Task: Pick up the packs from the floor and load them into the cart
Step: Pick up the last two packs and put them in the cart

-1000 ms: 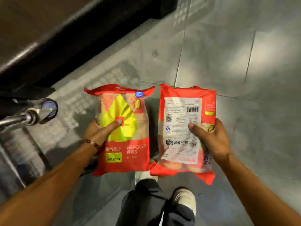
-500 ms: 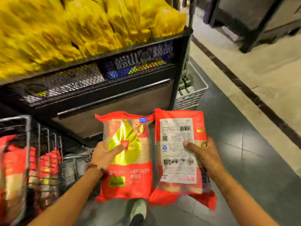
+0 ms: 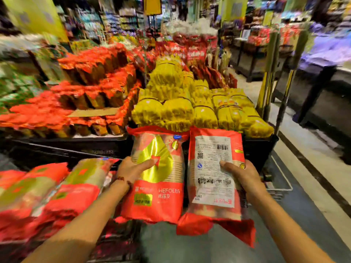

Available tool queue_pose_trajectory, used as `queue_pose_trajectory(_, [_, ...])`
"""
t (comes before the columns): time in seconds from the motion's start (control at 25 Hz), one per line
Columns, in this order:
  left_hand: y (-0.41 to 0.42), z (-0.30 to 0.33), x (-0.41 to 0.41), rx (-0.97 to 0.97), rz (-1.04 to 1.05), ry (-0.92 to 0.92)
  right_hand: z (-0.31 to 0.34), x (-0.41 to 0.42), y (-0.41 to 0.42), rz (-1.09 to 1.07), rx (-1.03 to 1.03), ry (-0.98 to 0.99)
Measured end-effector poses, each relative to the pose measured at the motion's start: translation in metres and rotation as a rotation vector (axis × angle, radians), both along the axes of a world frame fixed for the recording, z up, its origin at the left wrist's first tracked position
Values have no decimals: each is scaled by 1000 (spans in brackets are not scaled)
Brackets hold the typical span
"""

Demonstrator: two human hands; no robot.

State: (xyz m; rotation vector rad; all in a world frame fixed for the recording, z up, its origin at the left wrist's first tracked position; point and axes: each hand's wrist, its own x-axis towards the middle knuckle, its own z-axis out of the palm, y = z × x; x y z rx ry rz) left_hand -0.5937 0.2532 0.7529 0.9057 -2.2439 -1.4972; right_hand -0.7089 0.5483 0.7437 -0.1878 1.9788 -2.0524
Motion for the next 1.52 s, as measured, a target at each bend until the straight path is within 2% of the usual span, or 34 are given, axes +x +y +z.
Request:
queue_pose_trajectory(0.16, [-80,14,63,-25,95,8,20,26,-93,142,-26,19])
queue_pose_trajectory(0.32, [-174,9,143,80,221,51,30,67,-200,283,-5,37])
queue_pose_trajectory(0.68, [-362,49,280,73,320,4,27,170,-422,396,-37,10])
queue_pose_trajectory(1.04, [-508,16,297,173,407,-148,-18,180,-579,387,4,-118])
queue_pose_trajectory(1.28, [-568,-14,278,263,339,-237,-41,179,-627,359,60,-170])
queue_pose_trajectory(1.52, [-588,-42,274,307,197,-331,-47,200,-630,254,209,-194])
